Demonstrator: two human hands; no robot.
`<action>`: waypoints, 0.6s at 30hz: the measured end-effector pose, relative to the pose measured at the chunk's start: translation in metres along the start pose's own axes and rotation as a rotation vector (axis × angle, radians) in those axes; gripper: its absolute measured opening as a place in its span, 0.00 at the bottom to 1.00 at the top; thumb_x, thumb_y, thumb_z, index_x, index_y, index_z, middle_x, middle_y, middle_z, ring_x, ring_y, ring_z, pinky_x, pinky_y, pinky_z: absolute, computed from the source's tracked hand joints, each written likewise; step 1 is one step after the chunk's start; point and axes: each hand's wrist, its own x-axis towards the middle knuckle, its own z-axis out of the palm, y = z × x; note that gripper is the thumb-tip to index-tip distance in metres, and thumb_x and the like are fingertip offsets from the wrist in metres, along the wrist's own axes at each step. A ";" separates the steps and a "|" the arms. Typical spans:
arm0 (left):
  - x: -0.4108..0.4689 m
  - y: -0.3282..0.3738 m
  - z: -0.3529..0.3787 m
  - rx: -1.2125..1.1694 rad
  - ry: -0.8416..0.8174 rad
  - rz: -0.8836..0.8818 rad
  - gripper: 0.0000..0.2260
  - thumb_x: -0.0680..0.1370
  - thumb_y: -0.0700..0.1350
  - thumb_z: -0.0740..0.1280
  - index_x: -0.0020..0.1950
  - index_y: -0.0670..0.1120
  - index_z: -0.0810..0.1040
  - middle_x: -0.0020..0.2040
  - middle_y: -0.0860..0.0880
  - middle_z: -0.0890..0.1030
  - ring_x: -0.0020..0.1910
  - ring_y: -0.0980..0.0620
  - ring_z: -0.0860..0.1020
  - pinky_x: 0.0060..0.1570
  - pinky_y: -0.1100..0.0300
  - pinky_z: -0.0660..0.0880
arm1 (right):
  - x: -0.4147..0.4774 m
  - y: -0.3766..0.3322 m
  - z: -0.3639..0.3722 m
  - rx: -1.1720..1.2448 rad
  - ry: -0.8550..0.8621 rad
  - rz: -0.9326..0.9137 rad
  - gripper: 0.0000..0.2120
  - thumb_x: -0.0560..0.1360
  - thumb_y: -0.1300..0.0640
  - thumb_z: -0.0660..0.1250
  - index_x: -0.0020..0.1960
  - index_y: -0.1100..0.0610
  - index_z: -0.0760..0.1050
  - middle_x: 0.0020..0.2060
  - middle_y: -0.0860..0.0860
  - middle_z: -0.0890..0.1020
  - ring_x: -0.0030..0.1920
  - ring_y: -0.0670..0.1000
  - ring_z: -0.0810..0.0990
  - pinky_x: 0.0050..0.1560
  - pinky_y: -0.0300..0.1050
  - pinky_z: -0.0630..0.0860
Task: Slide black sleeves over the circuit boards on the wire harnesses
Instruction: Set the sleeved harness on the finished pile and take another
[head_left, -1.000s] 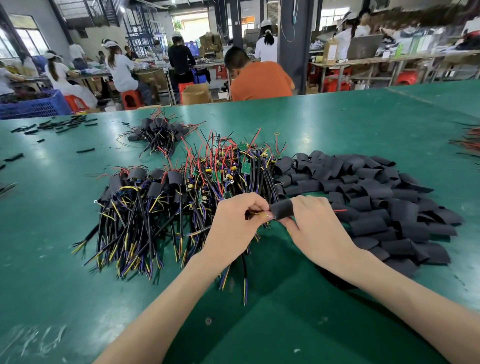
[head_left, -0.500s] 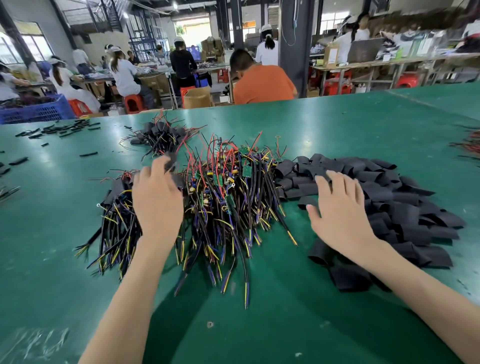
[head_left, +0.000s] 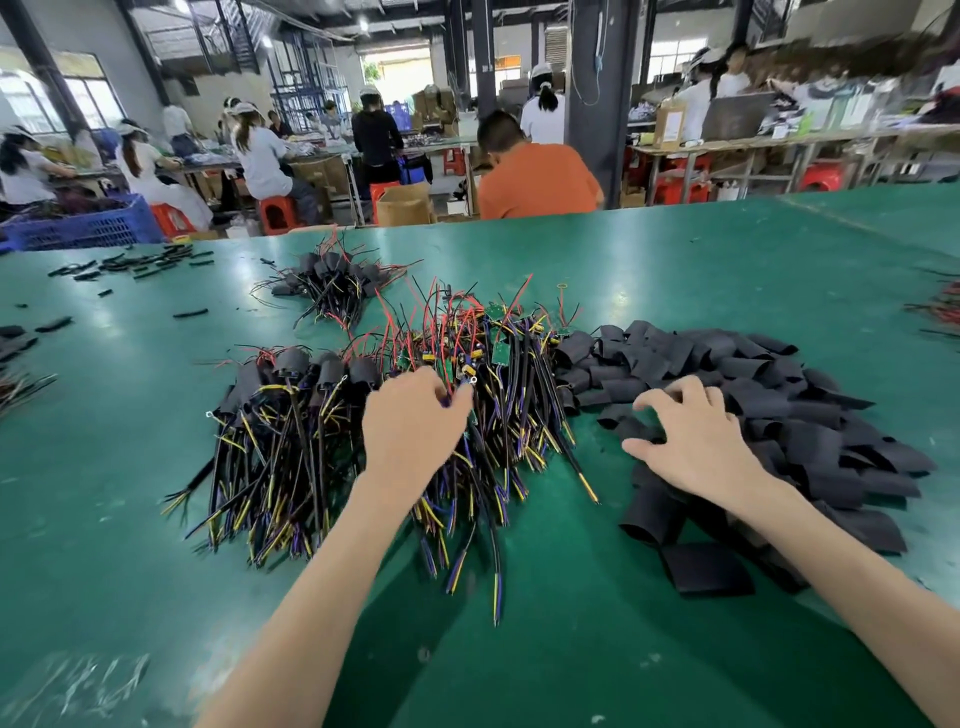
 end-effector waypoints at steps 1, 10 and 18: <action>-0.001 0.003 0.004 0.059 -0.034 0.005 0.17 0.75 0.60 0.64 0.44 0.46 0.78 0.39 0.50 0.81 0.44 0.47 0.77 0.49 0.53 0.74 | 0.000 0.000 -0.001 -0.004 -0.010 -0.017 0.20 0.71 0.45 0.69 0.61 0.48 0.70 0.58 0.52 0.67 0.61 0.56 0.64 0.61 0.54 0.64; -0.006 0.008 -0.002 -0.374 0.076 -0.111 0.04 0.73 0.47 0.71 0.45 0.47 0.82 0.36 0.55 0.79 0.41 0.54 0.79 0.42 0.65 0.70 | 0.003 0.003 -0.005 0.001 -0.128 -0.142 0.20 0.75 0.48 0.66 0.65 0.49 0.69 0.59 0.52 0.74 0.60 0.55 0.68 0.61 0.52 0.66; 0.002 0.019 -0.034 -0.875 0.210 -0.049 0.03 0.77 0.43 0.67 0.50 0.45 0.76 0.46 0.46 0.81 0.43 0.53 0.78 0.48 0.59 0.74 | -0.001 -0.008 0.002 -0.026 -0.068 -0.173 0.20 0.77 0.47 0.62 0.67 0.51 0.67 0.58 0.52 0.73 0.61 0.55 0.69 0.61 0.50 0.65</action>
